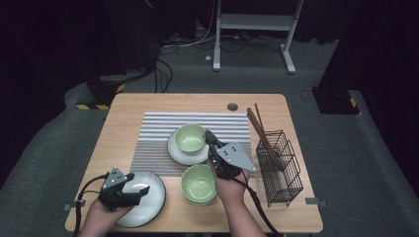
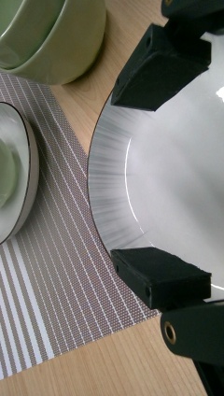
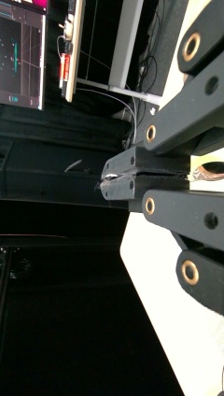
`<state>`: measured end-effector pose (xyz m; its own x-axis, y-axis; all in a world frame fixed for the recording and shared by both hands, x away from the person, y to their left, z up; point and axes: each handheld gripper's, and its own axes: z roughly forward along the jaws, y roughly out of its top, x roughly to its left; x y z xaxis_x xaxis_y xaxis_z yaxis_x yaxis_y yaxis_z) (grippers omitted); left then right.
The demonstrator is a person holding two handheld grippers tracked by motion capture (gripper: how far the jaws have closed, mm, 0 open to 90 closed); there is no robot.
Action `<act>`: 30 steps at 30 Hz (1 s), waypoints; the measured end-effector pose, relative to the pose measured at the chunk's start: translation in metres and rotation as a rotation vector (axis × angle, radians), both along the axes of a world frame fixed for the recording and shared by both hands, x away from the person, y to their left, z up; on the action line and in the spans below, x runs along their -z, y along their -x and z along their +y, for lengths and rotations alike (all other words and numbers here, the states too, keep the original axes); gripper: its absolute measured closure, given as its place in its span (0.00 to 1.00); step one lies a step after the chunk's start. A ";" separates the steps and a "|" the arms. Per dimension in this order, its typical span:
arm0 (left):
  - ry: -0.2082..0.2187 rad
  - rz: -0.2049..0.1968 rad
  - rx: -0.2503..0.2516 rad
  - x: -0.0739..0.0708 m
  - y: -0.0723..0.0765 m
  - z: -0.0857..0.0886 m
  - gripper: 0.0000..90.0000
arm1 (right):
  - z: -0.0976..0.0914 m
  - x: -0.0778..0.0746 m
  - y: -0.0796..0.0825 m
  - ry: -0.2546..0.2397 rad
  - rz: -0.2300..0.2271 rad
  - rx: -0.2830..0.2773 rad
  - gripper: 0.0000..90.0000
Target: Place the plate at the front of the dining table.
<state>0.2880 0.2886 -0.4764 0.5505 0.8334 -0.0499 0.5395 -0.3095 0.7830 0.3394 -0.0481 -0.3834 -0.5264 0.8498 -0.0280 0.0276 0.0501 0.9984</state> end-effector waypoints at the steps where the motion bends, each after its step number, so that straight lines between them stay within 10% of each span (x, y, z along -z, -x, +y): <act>1: 0.000 0.000 0.001 0.000 0.000 0.000 0.24 | 0.001 0.000 -0.001 0.002 0.002 -0.001 0.99; 30: 0.004 0.014 0.000 -0.001 0.000 0.002 0.25 | 0.023 0.015 -0.024 0.023 0.032 -0.029 0.99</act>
